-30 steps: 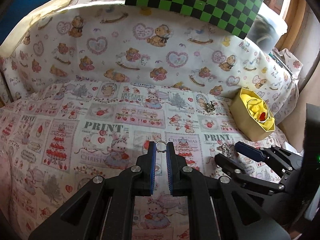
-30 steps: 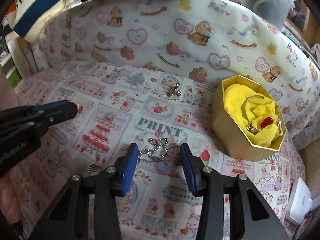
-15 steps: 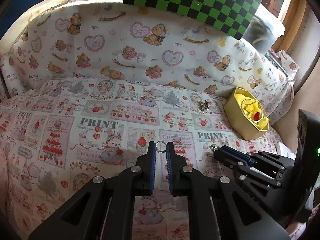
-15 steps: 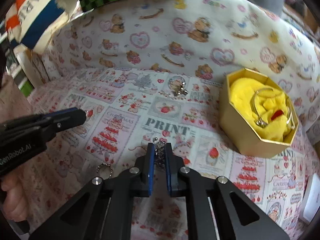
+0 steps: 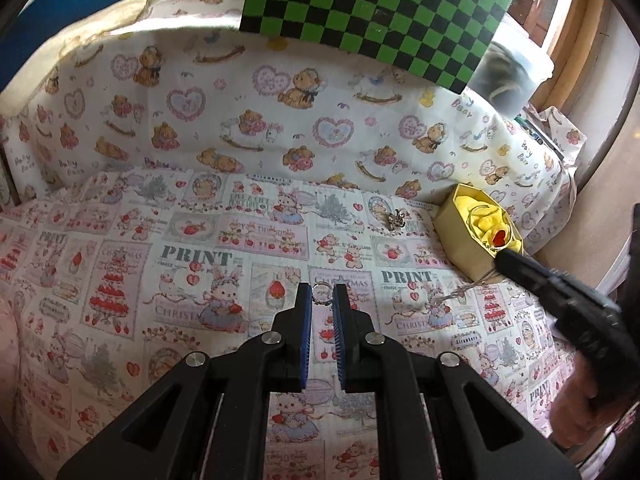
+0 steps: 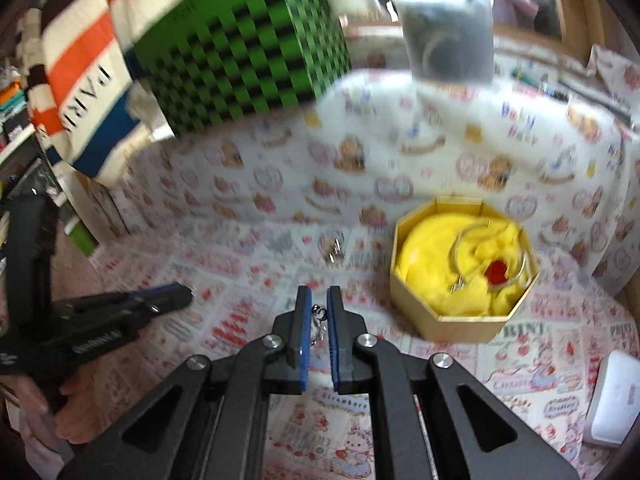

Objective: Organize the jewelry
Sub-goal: 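Carry the ring with the left tool while the right tool carries the charm over the box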

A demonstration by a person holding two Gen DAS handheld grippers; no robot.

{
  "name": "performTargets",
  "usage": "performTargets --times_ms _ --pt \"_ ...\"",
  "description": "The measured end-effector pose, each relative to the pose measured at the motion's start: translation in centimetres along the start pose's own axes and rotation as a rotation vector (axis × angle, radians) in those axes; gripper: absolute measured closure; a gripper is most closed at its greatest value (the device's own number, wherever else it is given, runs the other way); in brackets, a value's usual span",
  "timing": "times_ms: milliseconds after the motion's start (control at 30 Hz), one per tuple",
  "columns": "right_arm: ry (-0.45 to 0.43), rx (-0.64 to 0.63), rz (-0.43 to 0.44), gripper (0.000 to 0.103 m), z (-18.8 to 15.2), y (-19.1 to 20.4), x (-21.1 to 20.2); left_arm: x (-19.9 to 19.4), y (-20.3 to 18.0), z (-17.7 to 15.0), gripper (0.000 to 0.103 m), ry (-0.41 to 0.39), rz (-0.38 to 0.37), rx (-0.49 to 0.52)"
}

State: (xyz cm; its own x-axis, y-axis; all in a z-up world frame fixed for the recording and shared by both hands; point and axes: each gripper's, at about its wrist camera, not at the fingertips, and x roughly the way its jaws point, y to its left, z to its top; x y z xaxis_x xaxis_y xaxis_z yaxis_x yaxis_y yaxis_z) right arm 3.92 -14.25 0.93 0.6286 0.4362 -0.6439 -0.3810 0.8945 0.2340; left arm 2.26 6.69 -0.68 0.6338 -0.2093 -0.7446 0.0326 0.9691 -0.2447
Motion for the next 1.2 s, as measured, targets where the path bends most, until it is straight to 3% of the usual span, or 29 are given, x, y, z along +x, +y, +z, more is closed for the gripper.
performTargets --times_ms 167,367,567,833,1033,1200 --pt "-0.103 -0.013 0.037 0.096 0.4 -0.3 -2.6 -0.6 -0.6 -0.2 0.094 -0.006 -0.03 0.019" --pt "-0.165 0.003 0.058 0.096 0.8 -0.5 -3.8 -1.8 -1.4 -0.2 0.094 -0.051 -0.021 0.054" --pt "-0.189 0.024 0.027 0.096 1.4 -1.3 -4.6 -3.6 -2.3 -0.1 0.094 -0.072 -0.078 0.059" --pt "-0.284 0.095 -0.003 0.096 2.2 -4.5 -6.7 -5.9 -6.8 2.3 0.094 -0.125 -0.089 0.13" --pt "-0.295 0.184 -0.021 0.096 2.4 -7.8 -6.2 -4.6 -10.3 4.2 0.094 -0.112 -0.117 0.162" --pt "-0.291 0.254 -0.008 0.096 2.5 -10.4 -5.6 -1.7 -12.7 5.2 0.094 -0.08 -0.084 0.184"
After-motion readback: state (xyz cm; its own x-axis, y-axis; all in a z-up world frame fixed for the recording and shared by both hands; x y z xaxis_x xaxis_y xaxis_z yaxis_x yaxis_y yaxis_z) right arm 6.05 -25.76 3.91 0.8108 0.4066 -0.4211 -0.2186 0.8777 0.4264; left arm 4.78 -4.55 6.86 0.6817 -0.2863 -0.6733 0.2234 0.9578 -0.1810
